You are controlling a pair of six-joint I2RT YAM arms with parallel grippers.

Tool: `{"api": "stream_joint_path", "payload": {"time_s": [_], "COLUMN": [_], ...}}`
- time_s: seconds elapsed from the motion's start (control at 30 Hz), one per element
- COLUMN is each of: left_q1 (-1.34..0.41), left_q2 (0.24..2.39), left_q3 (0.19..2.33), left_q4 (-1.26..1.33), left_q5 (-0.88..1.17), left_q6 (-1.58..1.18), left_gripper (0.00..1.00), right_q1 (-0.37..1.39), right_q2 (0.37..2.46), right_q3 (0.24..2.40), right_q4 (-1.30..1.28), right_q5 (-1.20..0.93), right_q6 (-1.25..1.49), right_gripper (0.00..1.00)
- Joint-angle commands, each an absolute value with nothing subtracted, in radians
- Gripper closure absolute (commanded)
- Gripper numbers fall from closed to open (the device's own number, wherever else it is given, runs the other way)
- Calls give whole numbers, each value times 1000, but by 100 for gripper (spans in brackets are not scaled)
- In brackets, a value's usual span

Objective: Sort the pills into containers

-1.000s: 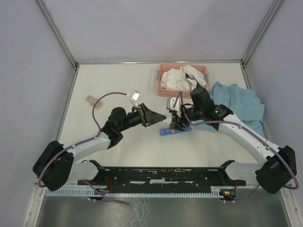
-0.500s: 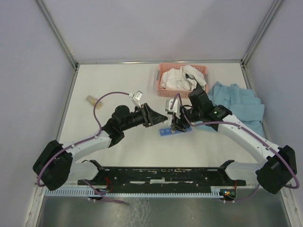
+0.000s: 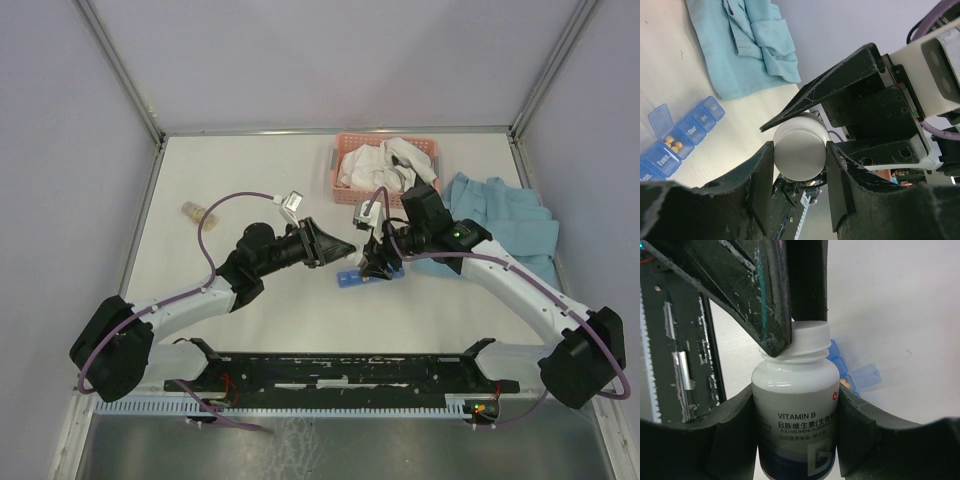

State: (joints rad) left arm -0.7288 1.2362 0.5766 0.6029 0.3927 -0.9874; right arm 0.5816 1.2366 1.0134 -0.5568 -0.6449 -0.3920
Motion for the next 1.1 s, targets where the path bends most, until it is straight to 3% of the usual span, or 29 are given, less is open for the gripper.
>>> {"api": "stream_joint_path", "payload": {"time_s": [0.0, 0.2, 0.4, 0.63, 0.77, 1.07], "left_q1": [-758, -756, -754, -749, -744, -717], "left_q2": [1226, 1229, 1188, 1132, 1130, 1067], "left_q3": [575, 641, 648, 689, 716, 719], "left_q4": [654, 547, 514, 434, 435, 428], "left_q5": [473, 611, 715, 641, 600, 525], "left_q6": [-904, -790, -701, -615, -649, -719], "left_gripper": [66, 67, 67, 64, 55, 30], "right_q1": [547, 512, 465, 462, 463, 463], "right_q2": [1242, 1261, 1241, 1236, 1227, 1215], "right_q3": [1077, 1075, 1001, 956, 991, 1004], "right_q4": [-424, -413, -158, -12, -181, -298], "right_q5": [-822, -1070, -1163, -1159, -1120, -1075], "right_q6": [-288, -250, 17, 150, -22, -191], "right_gripper": [99, 99, 99, 99, 99, 99]}}
